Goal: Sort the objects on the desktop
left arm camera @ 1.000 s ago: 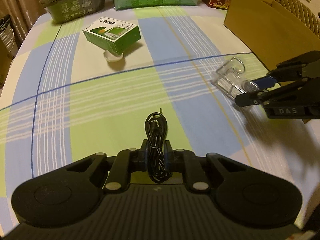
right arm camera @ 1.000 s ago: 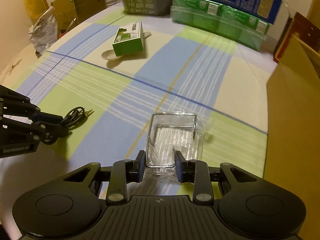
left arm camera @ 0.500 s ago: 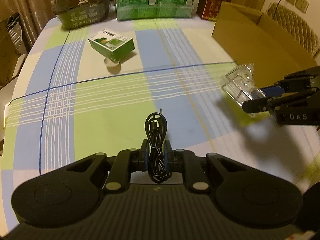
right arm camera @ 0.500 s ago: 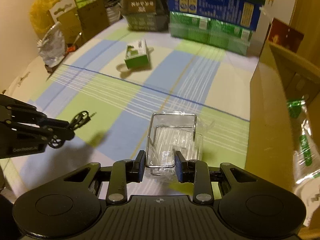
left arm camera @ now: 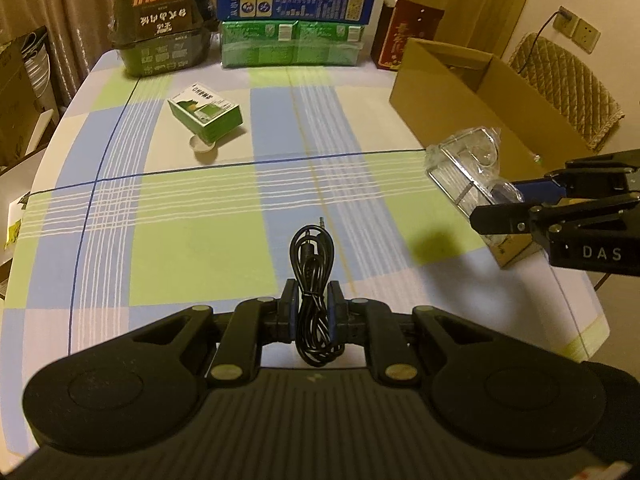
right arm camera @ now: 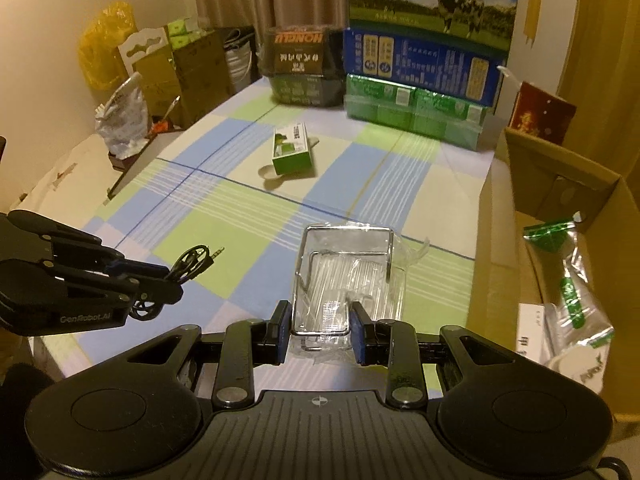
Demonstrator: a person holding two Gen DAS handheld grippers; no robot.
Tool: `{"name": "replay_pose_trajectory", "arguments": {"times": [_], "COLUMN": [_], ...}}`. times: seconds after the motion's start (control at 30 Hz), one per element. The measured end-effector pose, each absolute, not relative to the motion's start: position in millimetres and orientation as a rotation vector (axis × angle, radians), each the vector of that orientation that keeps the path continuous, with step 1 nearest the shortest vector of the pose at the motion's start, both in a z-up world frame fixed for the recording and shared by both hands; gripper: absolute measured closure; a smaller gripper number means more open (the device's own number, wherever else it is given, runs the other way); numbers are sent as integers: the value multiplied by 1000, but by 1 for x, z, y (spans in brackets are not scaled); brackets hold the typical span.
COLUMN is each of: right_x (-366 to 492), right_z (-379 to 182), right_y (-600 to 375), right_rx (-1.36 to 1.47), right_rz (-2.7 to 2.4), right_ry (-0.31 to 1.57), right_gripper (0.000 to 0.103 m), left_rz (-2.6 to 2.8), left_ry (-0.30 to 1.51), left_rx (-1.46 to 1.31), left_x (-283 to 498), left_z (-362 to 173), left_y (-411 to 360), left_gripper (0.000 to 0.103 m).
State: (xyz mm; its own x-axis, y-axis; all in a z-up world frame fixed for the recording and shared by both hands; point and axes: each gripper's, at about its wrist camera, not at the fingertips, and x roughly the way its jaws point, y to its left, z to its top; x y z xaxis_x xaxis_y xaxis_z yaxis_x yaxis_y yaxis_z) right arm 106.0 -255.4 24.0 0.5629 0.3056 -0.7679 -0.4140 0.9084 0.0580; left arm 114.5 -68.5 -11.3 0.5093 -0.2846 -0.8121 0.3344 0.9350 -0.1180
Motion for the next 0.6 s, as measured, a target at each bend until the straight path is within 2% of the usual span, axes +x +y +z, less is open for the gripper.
{"name": "replay_pose_trajectory", "arguments": {"times": [0.6], "right_x": [65], "right_z": [55], "right_y": [-292], "right_rx": [-129], "right_rz": [388], "right_ry": [808], "right_gripper": [76], "left_rz": [-420], "left_ry": [939], "left_rx": [45], "left_x": [92], "left_z": [5], "left_y": [-99], "left_gripper": [92]}}
